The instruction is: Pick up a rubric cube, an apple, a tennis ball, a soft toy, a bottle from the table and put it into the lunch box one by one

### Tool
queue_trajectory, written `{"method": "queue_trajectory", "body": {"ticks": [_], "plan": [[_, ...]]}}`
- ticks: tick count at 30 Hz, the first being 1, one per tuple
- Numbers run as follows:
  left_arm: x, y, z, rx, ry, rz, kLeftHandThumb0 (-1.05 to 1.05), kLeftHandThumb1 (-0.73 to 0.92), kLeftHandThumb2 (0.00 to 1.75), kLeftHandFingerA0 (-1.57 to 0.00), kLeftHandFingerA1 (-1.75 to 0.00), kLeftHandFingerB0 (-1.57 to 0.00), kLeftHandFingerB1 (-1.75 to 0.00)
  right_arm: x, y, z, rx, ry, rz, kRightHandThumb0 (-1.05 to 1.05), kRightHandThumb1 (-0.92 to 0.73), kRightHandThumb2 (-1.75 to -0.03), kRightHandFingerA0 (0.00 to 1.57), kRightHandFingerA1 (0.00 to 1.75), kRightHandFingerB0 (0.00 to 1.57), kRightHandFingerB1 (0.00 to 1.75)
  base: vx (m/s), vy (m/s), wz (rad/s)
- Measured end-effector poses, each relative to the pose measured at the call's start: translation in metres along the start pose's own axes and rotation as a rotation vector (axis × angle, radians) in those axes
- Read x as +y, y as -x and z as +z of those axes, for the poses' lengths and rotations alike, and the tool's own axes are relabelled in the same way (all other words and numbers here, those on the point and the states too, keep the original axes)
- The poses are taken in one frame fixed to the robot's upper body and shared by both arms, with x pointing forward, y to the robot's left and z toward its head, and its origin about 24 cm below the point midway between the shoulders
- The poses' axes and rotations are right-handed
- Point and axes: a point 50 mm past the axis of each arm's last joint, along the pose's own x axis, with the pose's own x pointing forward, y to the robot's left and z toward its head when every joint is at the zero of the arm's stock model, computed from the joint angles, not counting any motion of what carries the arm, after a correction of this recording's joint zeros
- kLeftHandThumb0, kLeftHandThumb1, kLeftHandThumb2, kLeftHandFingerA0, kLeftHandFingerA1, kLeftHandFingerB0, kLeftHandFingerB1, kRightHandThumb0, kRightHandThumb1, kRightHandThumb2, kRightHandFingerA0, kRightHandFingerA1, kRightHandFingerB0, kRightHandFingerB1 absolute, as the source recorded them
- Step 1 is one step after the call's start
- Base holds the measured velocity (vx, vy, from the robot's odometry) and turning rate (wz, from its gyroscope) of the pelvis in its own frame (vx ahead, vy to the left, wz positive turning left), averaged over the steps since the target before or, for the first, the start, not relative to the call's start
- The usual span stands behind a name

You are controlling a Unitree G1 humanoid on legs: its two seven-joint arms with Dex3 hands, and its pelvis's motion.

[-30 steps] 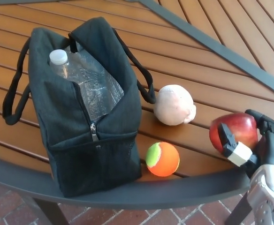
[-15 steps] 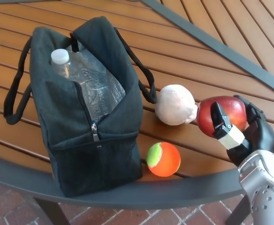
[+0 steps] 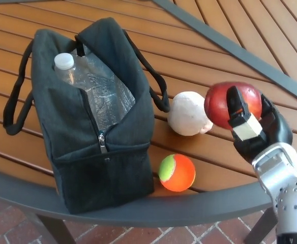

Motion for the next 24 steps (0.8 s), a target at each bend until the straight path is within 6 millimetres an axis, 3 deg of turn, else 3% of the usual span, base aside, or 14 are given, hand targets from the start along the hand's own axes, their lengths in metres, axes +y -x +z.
{"method": "queue_trajectory", "body": {"ticks": [1, 2, 8, 9, 10, 11, 19, 20, 23, 24], "plan": [[0.000, 0.000, 0.000, 0.000, 0.000, 0.000, 0.05, 0.55, 0.97, -1.02, -1.12, -0.93, -0.96, 0.004, -0.001, 0.003, -0.003, -0.007, 0.012, -0.16, -0.73, -1.32, 1.12, 1.24, 1.03, 1.19, 0.00, 0.000, 0.00], [0.000, 0.000, 0.000, 0.001, -0.001, 0.001, 0.06, 0.53, 1.01, -1.05, -1.12, -0.94, -0.97, 0.011, -0.002, 0.007, -0.010, -0.015, 0.031, -0.32, -0.58, -1.34, 1.01, 1.75, 0.72, 1.75, 0.00, 0.000, 0.00], [0.001, 0.000, -0.002, 0.009, -0.006, 0.004, 0.03, 0.55, 0.93, -0.99, -1.10, -0.95, -0.95, 0.033, -0.004, 0.022, -0.032, -0.032, 0.092, -0.25, -0.51, -1.47, 1.00, 1.75, 0.71, 1.75, 0.00, 0.000, 0.00], [0.001, -0.001, -0.002, 0.008, -0.007, 0.006, 0.04, 0.55, 0.94, -1.01, -1.12, -0.95, -0.97, 0.040, -0.004, 0.025, -0.037, -0.031, 0.110, -0.13, -0.70, -1.32, 1.13, 1.24, 1.03, 1.19, 0.00, 0.000, 0.00], [0.001, -0.001, -0.001, 0.008, -0.008, 0.009, 0.04, 0.55, 0.94, -1.01, -1.12, -0.95, -0.97, 0.046, -0.004, 0.027, -0.041, -0.027, 0.127, -0.13, -0.70, -1.32, 1.13, 1.24, 1.03, 1.19, 0.00, 0.000, 0.00], [0.001, -0.001, -0.001, 0.008, -0.009, 0.010, 0.08, 0.51, 1.01, -1.00, -1.12, -0.96, -0.98, 0.050, -0.004, 0.028, -0.043, -0.024, 0.137, -0.24, -0.51, -1.40, 0.97, 1.75, 0.69, 1.75, 0.00, 0.000, 0.00], [0.001, -0.002, 0.001, 0.003, -0.009, 0.015, 0.10, 0.48, 1.07, -1.08, -1.17, -0.95, -1.01, 0.090, -0.004, 0.036, -0.050, 0.038, 0.241, -0.24, -0.46, -1.44, 0.96, 1.75, 0.72, 1.75, 0.00, 0.000, 0.00], [0.001, -0.002, 0.001, 0.002, -0.008, 0.015, 0.07, 0.53, 0.98, -1.06, -1.20, -0.93, -1.01, 0.095, -0.004, 0.036, -0.049, 0.047, 0.253, -0.22, -0.50, -1.40, 0.95, 1.75, 0.70, 1.75, 0.00, 0.000, 0.00], [0.002, -0.003, 0.004, -0.009, -0.002, 0.017, 0.06, 0.54, 0.97, -1.03, -1.18, -0.92, -1.00, 0.111, -0.005, 0.037, -0.043, 0.075, 0.290, -0.18, -0.49, -1.43, 0.92, 1.75, 0.71, 1.75, 0.00, 0.000, 0.00], [0.002, -0.003, 0.005, -0.014, 0.001, 0.019, 0.09, 0.51, 1.07, -1.06, -1.21, -0.95, -1.02, 0.119, -0.004, 0.037, -0.040, 0.094, 0.307, -0.16, -0.49, -1.44, 0.93, 1.75, 0.72, 1.75, 0.00, 0.000, 0.00]]}}
